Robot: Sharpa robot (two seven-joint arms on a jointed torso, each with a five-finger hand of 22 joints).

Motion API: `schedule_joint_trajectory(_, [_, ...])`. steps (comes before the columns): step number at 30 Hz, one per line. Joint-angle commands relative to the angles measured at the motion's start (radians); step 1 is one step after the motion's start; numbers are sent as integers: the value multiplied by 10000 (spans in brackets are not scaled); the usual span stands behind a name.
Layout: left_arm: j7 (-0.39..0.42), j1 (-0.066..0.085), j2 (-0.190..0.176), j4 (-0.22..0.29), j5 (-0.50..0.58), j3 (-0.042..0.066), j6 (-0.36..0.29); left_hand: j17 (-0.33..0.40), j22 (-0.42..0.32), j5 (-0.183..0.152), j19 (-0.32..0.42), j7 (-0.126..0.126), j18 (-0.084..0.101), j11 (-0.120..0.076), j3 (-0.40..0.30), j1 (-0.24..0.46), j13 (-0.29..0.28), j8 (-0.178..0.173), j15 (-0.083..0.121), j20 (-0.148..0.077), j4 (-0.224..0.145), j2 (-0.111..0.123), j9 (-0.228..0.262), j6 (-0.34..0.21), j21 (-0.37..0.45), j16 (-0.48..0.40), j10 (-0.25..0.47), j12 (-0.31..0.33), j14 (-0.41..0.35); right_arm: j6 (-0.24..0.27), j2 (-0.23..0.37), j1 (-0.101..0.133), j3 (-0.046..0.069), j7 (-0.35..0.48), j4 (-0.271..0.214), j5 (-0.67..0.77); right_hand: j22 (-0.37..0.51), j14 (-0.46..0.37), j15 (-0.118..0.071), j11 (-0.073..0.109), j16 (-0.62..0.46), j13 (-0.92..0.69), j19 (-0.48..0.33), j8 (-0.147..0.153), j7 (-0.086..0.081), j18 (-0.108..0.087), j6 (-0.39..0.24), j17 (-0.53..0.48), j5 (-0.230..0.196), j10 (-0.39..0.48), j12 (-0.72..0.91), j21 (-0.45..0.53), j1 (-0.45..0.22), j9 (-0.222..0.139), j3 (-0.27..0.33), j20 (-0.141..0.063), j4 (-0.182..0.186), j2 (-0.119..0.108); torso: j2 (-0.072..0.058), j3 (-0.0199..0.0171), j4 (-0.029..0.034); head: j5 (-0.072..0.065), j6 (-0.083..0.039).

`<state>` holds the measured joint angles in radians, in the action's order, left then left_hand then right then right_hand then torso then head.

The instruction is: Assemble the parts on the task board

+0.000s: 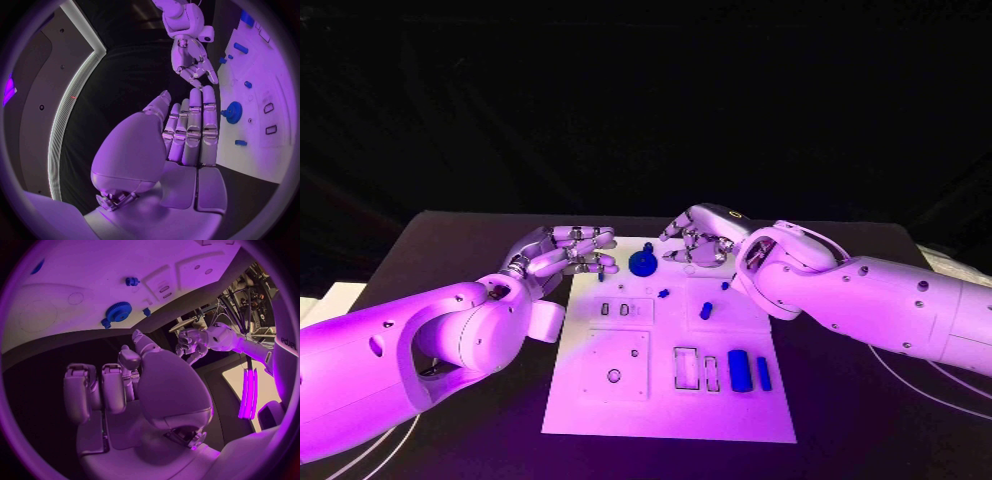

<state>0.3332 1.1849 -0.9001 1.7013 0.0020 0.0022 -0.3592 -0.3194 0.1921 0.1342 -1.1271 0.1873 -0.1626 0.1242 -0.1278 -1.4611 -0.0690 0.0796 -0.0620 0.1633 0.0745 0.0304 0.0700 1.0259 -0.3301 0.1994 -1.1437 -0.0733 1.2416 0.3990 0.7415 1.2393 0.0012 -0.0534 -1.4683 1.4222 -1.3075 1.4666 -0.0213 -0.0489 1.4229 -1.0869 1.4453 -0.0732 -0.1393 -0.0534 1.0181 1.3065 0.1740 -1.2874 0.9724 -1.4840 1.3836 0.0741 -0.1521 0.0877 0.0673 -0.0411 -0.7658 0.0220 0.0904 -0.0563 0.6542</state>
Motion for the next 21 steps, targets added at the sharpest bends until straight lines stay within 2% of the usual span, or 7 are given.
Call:
schedule_joint_trajectory(1, [-60, 12, 44, -50, -278, 8, 321, -120, 62, -36, -99, -4, -173, 6, -81, 157, -9, -3, 15, -7, 16, 10, 6, 75, -85, 85, -124, -29, 133, -308, 401, 30, 5, 1000, -230, -796, -350, 419, -34, 8, -329, 927, -348, 3, 10, -14, 116, -422, -39, 620, -1180, 231, 26, -5, -39, -6, -76, -98, 34, -40, -52, 20, -7])
schedule_joint_trajectory(3, [-65, 11, 62, -84, -301, 7, 328, -136, 70, -38, -104, -6, -172, 4, -89, 162, -9, -5, 18, -11, 17, 12, 5, 80, -94, 93, -133, -26, 140, -275, 673, 53, 7, 986, -294, -1106, 606, 106, -36, 4, -1111, 2482, -1034, 28, 7, -235, 136, -1514, -33, 1606, -3175, 758, 15, -16, -134, -10, -71, -143, 47, -46, -56, 15, -26])
schedule_joint_trajectory(5, [-65, 10, 72, -105, -314, 7, 335, -149, 76, -39, -96, -7, -168, 6, -96, 169, -5, -12, 14, -13, 16, 21, 3, 79, -97, 85, -131, -13, 120, -241, 920, 78, 10, 938, -335, -1348, 1454, -162, -21, -34, -1890, 3282, -1619, 44, -9, -416, 145, -2485, -44, 1994, -4180, 1285, 12, -24, -274, -5, -30, -210, 61, -51, -66, -12, -30])
schedule_joint_trajectory(10, [-64, 7, 85, -155, -325, 5, 340, -197, 96, -40, -32, 5, -146, 25, -145, 175, 11, -45, -10, -12, -1, 47, -8, 61, -93, 31, -98, 43, 14, -373, 1538, 192, 16, 677, -446, -1582, 1673, -45, 77, -121, -2389, 5389, -1583, 50, -99, -427, 258, -2954, -182, 1805, -6261, 1527, -31, -24, -619, 67, 101, -365, 76, -68, -106, -93, -55])
schedule_joint_trajectory(13, [-62, 5, 110, -187, -325, 4, 354, -201, 98, -39, -27, 7, -145, 27, -149, 175, 12, -48, -12, -12, -3, 49, -9, 59, -93, 28, -94, 48, 7, -575, 1833, 236, 17, 519, -460, -1468, 1665, 29, 163, -253, -2403, 6346, -1508, 49, -154, -421, 330, -2933, -200, 1948, -7214, 1547, -89, -21, -688, 129, 145, -539, 90, -71, -112, -154, -68])
schedule_joint_trajectory(19, [-65, -3, 140, -219, -315, 3, 369, -202, 99, -39, -26, 7, -144, 27, -150, 175, 12, -49, -12, -12, -3, 49, -9, 59, -93, 27, -93, 49, 6, -764, 2210, 263, 17, 322, -302, -852, 1728, 52, 250, -384, -2473, 7516, -1490, 69, -199, -431, 387, -2985, -197, 1818, -8125, 1616, -112, -29, -701, 216, 138, -731, 111, -119, -186, -144, -85])
schedule_joint_trajectory(21, [-67, -6, 153, -233, -303, 2, 374, -202, 99, -39, -26, 7, -144, 27, -150, 175, 12, -49, -12, -12, -3, 49, -9, 59, -93, 27, -93, 49, 6, -802, 2290, 265, 16, 202, -179, -645, 1766, 44, 284, -431, -2517, 7773, -1504, 83, -226, -437, 357, -3034, -200, 1878, -8315, 1647, -136, -37, -640, 242, 132, -794, 118, -105, -185, -180, -91])
